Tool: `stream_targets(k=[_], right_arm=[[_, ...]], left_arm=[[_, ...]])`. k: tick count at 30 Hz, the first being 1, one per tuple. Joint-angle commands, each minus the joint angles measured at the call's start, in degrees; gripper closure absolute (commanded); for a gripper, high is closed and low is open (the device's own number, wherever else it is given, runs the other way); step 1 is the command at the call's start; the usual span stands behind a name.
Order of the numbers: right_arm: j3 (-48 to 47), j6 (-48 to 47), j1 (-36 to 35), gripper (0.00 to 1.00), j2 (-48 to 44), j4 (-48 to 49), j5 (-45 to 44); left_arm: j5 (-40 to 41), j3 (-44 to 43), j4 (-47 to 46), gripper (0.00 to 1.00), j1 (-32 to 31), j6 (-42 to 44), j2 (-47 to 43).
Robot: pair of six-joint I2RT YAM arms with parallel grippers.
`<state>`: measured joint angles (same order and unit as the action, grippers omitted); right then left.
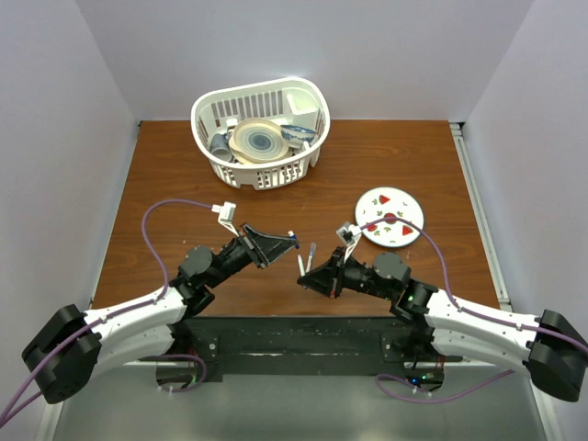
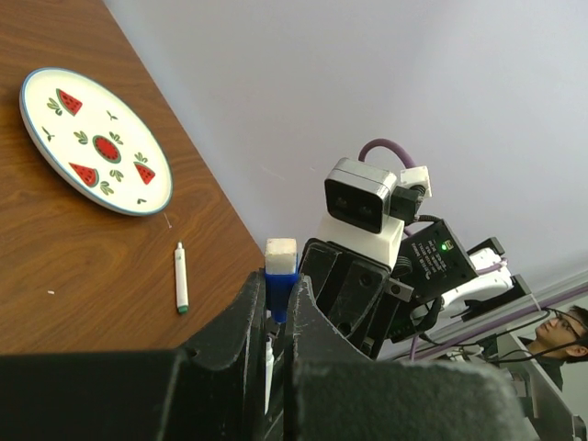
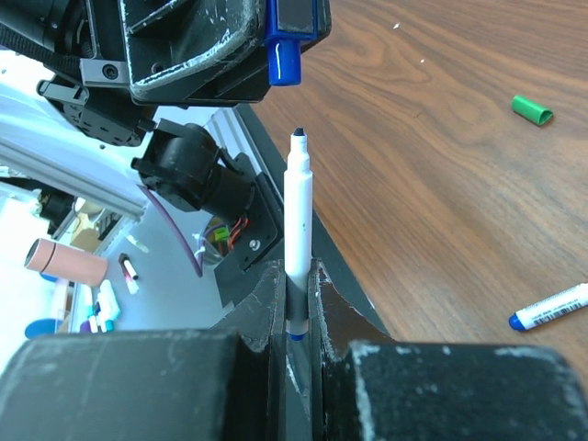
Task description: Insert the pens into the pen caps
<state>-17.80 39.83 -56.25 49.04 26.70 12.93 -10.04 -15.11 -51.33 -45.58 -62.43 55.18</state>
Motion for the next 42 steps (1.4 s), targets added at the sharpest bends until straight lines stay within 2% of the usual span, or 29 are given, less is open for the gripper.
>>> stream_targets(k=[1, 17, 27, 37, 42], right_arm=[[-3.11, -1.60, -0.35, 1.00, -0.61, 0.02, -1.68], [-3.64, -1.34, -0.53, 1.00, -0.87, -0.77, -2.56], [-3.99, -1.25, -0.70, 1.00, -0.34, -0.77, -2.82], [-4.61, -1.51, -0.70, 1.00, -0.26, -1.91, -3.44], [-5.57, -1.60, -0.79, 1.00, -0.69, -3.31, -4.66]], left_arm=[[-0.68, 0.43, -1.76, 1.00, -0.30, -0.32, -0.42], [-1.91, 2.02, -1.23, 1.00, -0.21, -0.93, -1.48], [-4.72, 3.34, -5.88, 1.00, -0.47, -3.22, 0.81], [-3.93, 3.86, -3.07, 1.00, -1.26, -1.64, 0.02], [-7.88, 3.69, -3.78, 1.00, -1.61, 0.46, -0.07]])
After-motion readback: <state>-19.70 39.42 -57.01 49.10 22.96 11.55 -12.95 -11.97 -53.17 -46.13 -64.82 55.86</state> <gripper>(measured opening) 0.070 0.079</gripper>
